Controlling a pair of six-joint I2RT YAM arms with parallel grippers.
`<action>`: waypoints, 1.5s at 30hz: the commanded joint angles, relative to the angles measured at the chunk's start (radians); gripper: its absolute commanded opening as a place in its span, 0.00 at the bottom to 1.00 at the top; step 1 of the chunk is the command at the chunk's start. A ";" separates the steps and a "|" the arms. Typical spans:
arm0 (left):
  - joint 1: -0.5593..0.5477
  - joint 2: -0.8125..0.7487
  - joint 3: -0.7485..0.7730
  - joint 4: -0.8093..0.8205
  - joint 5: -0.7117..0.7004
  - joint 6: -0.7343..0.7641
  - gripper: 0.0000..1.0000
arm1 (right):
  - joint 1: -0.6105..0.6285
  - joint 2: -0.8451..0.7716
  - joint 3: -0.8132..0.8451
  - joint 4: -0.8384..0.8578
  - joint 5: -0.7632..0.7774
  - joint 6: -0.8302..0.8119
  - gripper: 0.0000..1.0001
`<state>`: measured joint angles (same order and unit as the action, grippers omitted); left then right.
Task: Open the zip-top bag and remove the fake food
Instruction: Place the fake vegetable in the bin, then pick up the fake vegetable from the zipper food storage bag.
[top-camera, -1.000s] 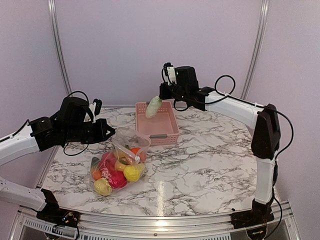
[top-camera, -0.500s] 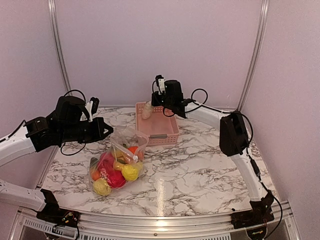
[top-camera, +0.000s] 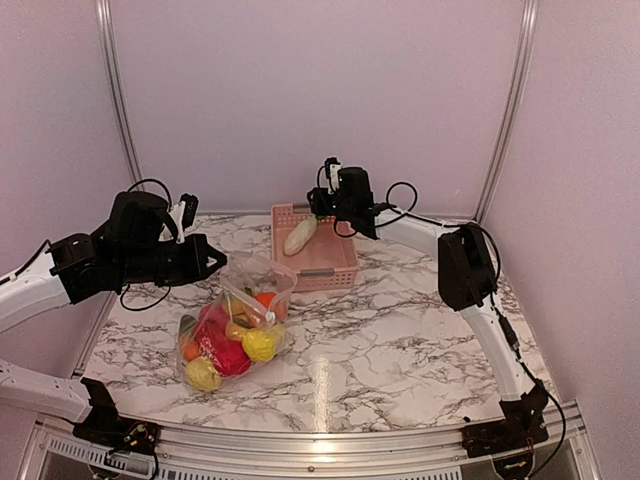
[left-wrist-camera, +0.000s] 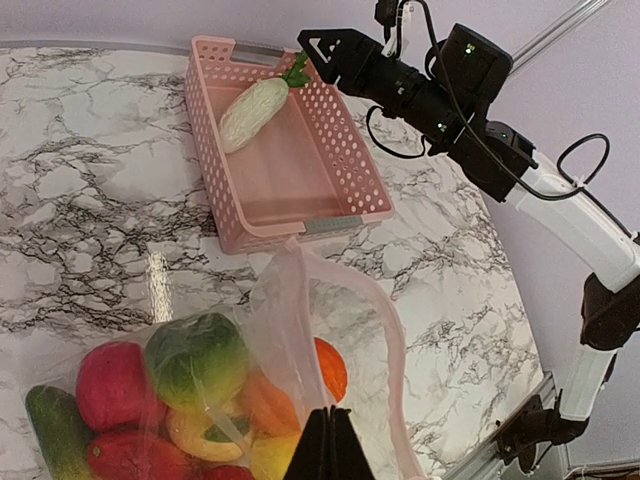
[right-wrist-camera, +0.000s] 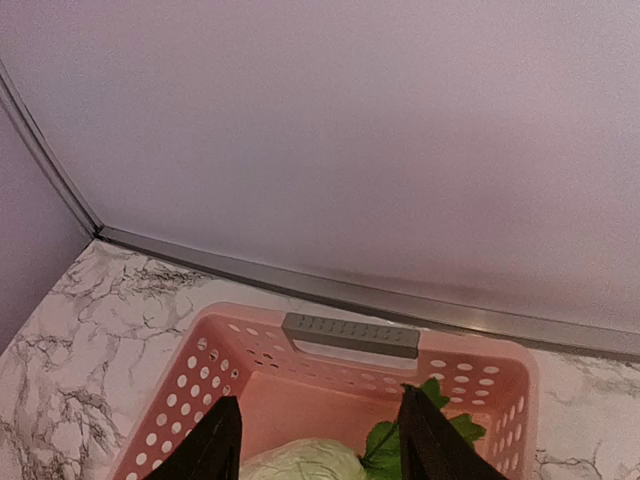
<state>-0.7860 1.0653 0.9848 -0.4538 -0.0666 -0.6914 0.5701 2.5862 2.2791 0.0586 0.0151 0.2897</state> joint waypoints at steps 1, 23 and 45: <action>0.008 -0.001 0.034 0.001 0.010 0.008 0.00 | -0.018 -0.003 0.008 -0.039 -0.041 0.015 0.59; 0.005 0.052 0.035 0.085 0.062 -0.013 0.00 | 0.096 -0.570 -0.482 -0.177 -0.117 -0.128 0.73; -0.191 0.241 0.061 0.242 0.088 -0.068 0.00 | 0.402 -1.014 -1.067 -0.268 -0.143 -0.056 0.56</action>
<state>-0.9562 1.2675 1.0153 -0.2806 0.0185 -0.7475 0.9443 1.6390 1.2831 -0.1814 -0.1482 0.1757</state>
